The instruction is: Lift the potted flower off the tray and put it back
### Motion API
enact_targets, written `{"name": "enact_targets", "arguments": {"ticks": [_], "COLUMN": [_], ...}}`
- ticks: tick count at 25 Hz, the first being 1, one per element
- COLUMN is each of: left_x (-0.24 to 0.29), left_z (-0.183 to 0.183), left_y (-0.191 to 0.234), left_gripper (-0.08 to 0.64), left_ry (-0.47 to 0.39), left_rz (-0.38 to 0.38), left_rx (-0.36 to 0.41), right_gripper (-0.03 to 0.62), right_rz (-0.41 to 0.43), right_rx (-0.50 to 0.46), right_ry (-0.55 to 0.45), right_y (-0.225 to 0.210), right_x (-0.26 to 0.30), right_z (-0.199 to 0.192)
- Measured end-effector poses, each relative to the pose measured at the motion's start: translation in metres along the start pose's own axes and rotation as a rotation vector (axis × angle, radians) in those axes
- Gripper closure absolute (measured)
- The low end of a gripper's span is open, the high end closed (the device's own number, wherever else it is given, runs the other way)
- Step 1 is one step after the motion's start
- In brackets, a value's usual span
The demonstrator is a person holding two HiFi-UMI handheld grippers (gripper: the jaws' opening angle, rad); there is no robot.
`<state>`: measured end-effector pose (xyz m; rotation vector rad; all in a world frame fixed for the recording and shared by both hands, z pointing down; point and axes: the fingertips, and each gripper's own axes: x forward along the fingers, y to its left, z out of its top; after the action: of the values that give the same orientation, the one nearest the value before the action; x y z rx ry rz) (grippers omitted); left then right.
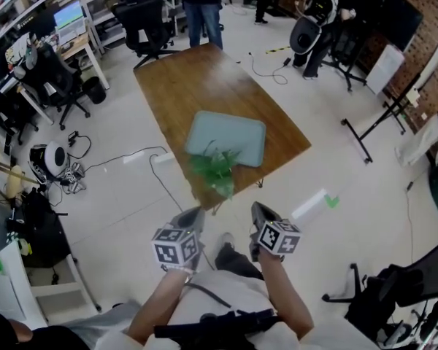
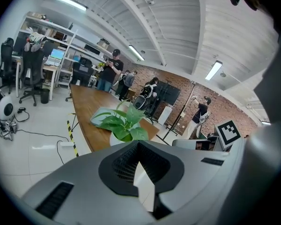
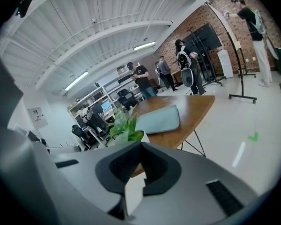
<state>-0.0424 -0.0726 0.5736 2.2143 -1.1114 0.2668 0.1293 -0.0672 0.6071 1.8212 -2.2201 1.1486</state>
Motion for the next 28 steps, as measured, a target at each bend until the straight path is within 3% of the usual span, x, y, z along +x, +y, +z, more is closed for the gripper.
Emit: {"name": "enact_targets", "arguments": {"ticks": [7, 14, 16, 26, 28], "left_x": [-0.004, -0.004, -0.001, 0.019, 0.024], "left_z": [0.002, 0.008, 0.012, 0.033, 0.036], "left_y": [-0.006, -0.005, -0.004, -0.017, -0.018], "left_gripper": [0.563, 0.563, 0.565, 0.565, 0.565], "left_ry": [-0.019, -0.020, -0.020, -0.030, -0.031], "left_rz": [-0.020, 0.008, 0.011, -0.012, -0.018], "left_rx": [0.000, 0.010, 0.012, 0.040, 0.046], "right_gripper": [0.592, 0.591, 0.555, 0.512, 0.466], "right_rz": [0.008, 0.045, 0.061, 0.152, 0.187], "right_rx": [-0.017, -0.035, -0.050, -0.089, -0.092], "right_ry": [0.002, 0.015, 0.033, 0.126, 0.159], "right_y": [0.005, 0.001, 0.000, -0.022, -0.020], "right_x": [-0.004, 0.008, 0.017, 0.076, 0.092], "right_z": [0.002, 0.011, 0.017, 0.062, 0.064]}}
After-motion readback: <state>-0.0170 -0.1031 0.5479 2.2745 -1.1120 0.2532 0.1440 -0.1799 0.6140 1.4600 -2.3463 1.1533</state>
